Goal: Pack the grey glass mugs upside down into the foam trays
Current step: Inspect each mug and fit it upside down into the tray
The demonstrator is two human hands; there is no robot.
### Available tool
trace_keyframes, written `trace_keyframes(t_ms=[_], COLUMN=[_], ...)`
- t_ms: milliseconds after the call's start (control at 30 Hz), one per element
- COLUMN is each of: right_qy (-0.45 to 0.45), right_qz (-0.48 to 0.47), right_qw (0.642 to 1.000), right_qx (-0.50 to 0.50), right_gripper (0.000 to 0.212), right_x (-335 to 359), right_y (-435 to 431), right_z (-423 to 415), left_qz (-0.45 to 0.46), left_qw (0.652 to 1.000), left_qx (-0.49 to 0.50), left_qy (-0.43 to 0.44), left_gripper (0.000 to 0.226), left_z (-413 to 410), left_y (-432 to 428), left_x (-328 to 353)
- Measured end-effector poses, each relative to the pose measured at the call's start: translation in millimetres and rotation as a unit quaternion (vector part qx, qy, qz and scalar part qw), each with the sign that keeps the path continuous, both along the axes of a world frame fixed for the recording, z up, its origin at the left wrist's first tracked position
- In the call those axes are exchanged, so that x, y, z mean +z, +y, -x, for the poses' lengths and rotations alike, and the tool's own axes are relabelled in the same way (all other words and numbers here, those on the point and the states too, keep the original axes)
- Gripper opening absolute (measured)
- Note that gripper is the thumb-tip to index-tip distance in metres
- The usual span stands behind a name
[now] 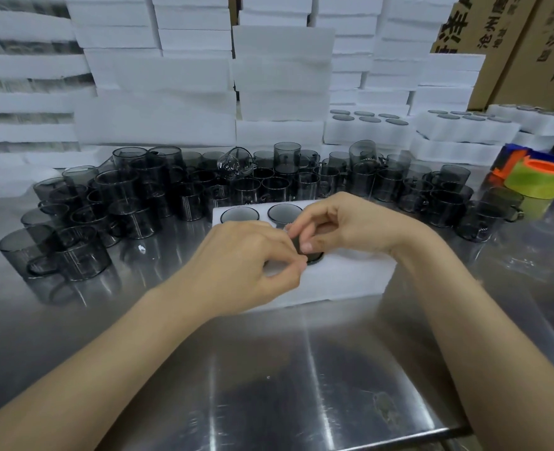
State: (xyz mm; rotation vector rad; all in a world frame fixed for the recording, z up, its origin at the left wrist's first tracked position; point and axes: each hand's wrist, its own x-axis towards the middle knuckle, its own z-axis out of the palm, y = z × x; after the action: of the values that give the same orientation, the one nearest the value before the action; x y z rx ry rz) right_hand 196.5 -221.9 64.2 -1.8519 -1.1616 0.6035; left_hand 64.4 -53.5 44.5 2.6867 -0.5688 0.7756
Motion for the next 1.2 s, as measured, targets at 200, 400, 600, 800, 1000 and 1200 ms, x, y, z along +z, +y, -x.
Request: trace_keyframes(t_ms=[200,400,600,800,1000,1200], right_qy=[0.035,-0.003,-0.064,0.009,-0.269,-0.2], right_qz=[-0.089,-0.096,-0.054,-0.122,-0.004,0.244], right_qw=[0.992,0.989,0.988,0.982,0.779,0.669], right_qx=[-0.079,-0.112,-0.128,-0.142,-0.567,-0.674], right_gripper=[0.025,0.02,0.021,0.021,0.034,0.058], right_x=[-2.9,-5.4,0.4,-5.0,-23.3,-37.8], right_y=[-4.3,3.0,15.7,11.0,-45.5,-91.7], right_z=[-5.1,-3.4,-15.5,-24.4,-67.6,-95.8], left_qz=[-0.045,-0.048,-0.061,-0.071,0.081,0.476], left_qw=[0.999,0.998,0.992,0.994,0.997,0.878], left_qx=[-0.022,0.01,0.08,0.069,-0.002,0.031], left_qy=[0.008,0.043,0.073,0.035,-0.018,0.04], left_gripper=[0.03,0.038,0.048,0.047,0.049,0.042], left_z=[-1.8,-11.6,-22.0,-20.7,-14.5,-26.1], left_y=[7.3,13.0,17.4,19.8,29.1,39.7], left_x=[-14.1,-16.9,-13.7,-19.0,-27.5,-36.3])
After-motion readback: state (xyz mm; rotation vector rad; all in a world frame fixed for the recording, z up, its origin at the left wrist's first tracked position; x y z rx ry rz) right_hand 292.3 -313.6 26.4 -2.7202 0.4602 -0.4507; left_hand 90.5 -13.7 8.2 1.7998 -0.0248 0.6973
